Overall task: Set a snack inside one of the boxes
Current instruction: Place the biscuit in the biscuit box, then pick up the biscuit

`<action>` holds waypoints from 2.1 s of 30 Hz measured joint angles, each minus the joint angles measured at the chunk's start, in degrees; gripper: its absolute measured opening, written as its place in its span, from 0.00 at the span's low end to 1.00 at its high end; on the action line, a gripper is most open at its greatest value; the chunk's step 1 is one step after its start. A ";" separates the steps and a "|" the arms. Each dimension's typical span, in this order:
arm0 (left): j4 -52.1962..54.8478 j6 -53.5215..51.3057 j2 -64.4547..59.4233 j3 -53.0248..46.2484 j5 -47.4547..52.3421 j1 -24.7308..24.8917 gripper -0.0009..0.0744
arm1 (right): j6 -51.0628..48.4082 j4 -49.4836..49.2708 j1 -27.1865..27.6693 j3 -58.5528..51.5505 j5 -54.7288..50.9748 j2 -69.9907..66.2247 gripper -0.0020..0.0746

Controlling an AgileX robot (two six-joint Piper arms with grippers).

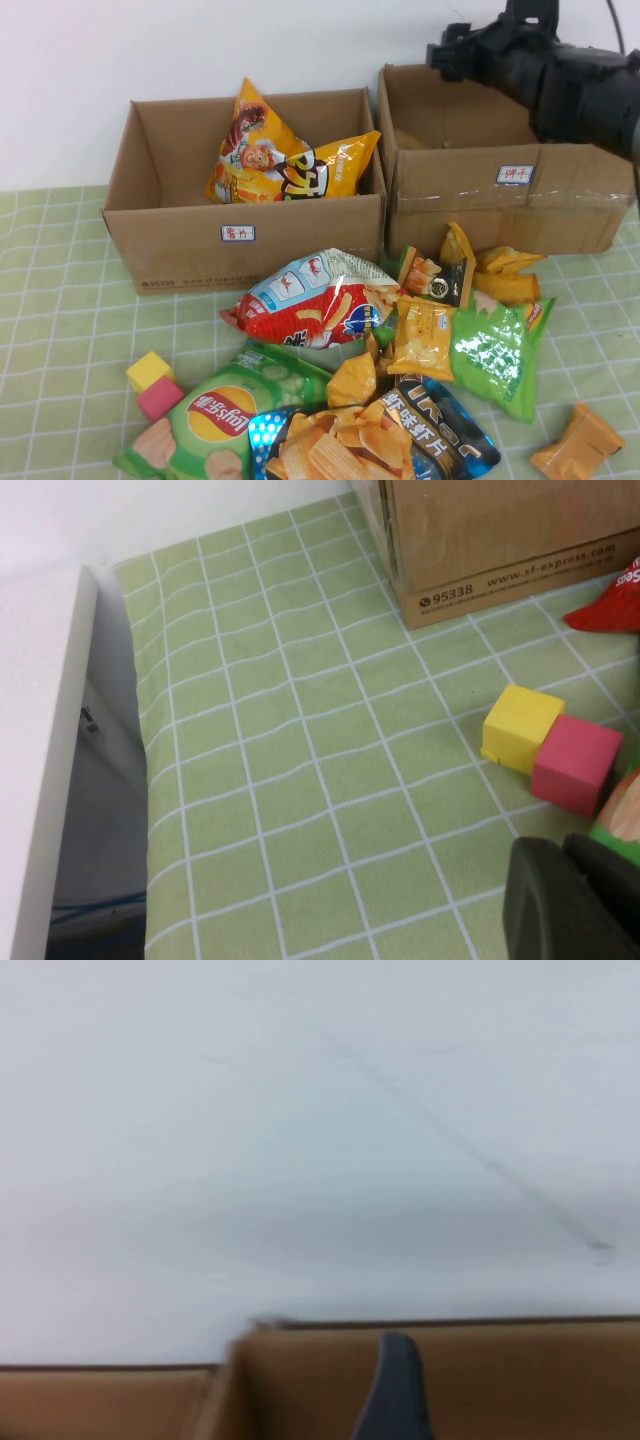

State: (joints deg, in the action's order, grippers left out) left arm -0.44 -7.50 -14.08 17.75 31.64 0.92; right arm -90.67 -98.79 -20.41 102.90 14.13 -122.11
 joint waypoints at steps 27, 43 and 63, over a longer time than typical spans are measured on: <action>0.44 0.00 0.00 -0.14 -0.36 0.00 0.01 | 62.89 82.17 -5.15 -42.35 -59.91 40.95 0.04; 0.44 -0.49 0.00 -0.14 -0.48 0.00 0.01 | 112.74 108.11 -5.05 -71.23 -41.69 44.87 0.55; 0.02 -0.61 0.00 -0.14 -0.27 0.00 0.01 | 129.99 119.47 -5.05 -60.97 -33.59 20.71 0.86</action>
State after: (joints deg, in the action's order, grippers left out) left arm -0.42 -8.10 -14.08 17.61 31.36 0.92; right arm 39.32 20.68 -25.46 41.92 -19.45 -101.41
